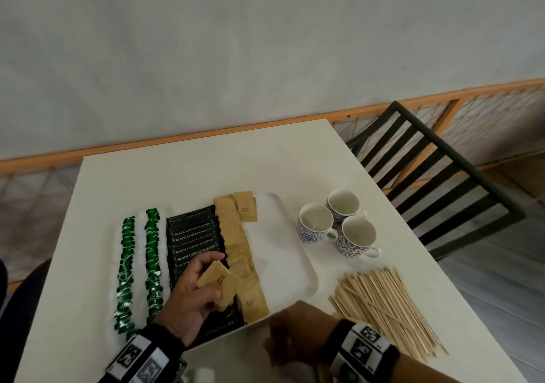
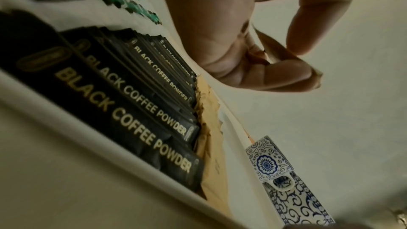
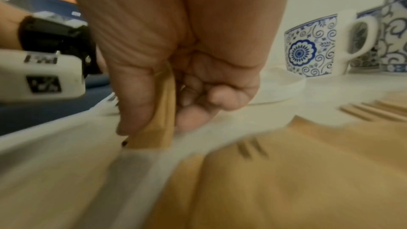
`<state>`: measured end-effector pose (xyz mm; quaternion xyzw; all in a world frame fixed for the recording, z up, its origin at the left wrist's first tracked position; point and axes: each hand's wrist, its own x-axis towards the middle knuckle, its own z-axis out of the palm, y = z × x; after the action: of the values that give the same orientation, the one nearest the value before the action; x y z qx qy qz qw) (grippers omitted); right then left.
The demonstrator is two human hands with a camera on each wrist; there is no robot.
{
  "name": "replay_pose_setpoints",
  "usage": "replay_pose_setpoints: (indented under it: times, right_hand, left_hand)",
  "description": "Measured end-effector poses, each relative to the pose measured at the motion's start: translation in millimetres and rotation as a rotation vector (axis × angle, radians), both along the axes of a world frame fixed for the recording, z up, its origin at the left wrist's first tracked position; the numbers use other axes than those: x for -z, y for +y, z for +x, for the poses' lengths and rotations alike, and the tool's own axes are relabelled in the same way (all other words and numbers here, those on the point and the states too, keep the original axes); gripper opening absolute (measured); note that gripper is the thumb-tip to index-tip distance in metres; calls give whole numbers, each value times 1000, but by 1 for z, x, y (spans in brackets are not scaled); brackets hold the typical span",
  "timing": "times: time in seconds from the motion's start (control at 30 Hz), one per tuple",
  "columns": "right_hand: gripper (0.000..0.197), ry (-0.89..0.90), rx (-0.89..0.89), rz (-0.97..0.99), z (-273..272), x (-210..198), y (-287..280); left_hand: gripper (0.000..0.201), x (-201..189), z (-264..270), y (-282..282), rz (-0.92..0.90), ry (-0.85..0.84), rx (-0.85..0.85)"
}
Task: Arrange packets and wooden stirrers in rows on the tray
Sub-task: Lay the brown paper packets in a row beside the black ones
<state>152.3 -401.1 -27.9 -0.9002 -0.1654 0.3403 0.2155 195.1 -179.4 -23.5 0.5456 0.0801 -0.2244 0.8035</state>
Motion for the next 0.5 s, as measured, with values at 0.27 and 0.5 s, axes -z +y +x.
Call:
replay_pose_setpoints:
  times: [0.27,0.5]
  right_hand:
    - [22,-311,480,132,94,-17,12]
    - [25,-261,656,-19,165,9,33]
  left_hand:
    - [43,5,12,6,179,-43,4]
    - [34,16,16,23,316,-43,-7]
